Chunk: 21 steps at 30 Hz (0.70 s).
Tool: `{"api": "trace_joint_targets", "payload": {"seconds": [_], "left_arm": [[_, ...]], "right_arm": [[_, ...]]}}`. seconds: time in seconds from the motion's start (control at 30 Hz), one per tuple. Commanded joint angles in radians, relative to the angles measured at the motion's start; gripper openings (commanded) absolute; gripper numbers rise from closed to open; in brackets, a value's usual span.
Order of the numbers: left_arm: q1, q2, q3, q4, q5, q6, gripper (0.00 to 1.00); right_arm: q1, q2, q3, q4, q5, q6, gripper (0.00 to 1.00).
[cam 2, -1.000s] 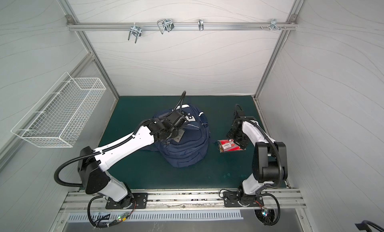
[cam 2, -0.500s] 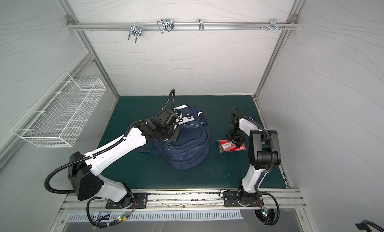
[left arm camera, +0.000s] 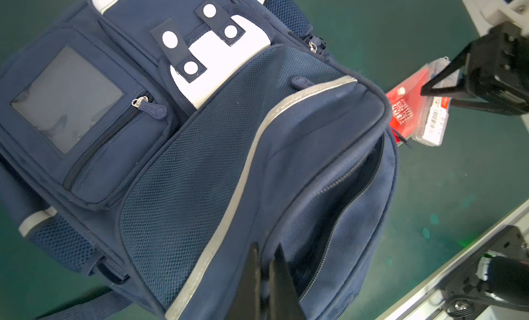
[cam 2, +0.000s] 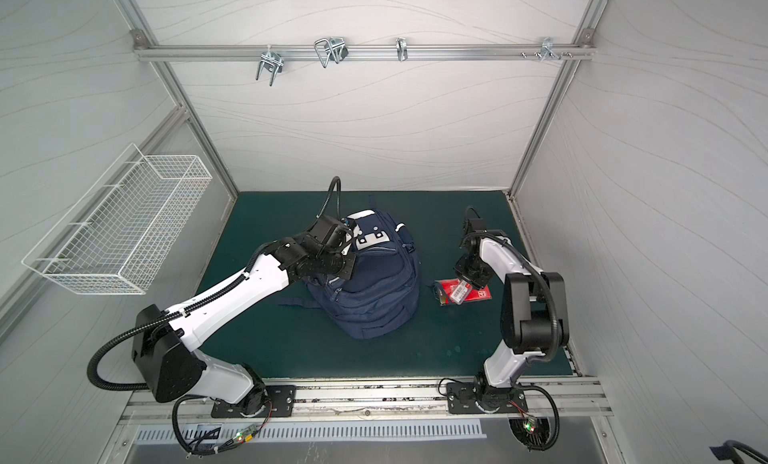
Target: Pack the student bag
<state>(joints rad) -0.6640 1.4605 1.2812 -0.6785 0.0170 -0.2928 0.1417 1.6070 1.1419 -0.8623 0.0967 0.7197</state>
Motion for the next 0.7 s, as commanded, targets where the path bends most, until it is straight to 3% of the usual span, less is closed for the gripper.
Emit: {"api": "trace_joint_targets", "payload": {"seconds": [0.0, 0.27, 0.5, 0.67], "left_arm": [[0.026, -0.042, 0.007, 0.091, 0.079, -0.061, 0.0], [0.072, -0.031, -0.005, 0.166, 0.238, -0.133, 0.0], [0.073, -0.023, 0.024, 0.191, 0.324, -0.135, 0.0], [0.073, -0.02, 0.012, 0.203, 0.339, -0.143, 0.0]], "right_arm": [[0.122, -0.121, 0.074, -0.097, -0.021, -0.019, 0.3], [0.515, -0.219, 0.178, -0.107, -0.054, 0.16, 0.32], [0.581, -0.156, 0.133, 0.153, -0.229, 0.319, 0.31], [0.579, -0.112, 0.147, 0.214, -0.244, 0.4, 0.31]]}}
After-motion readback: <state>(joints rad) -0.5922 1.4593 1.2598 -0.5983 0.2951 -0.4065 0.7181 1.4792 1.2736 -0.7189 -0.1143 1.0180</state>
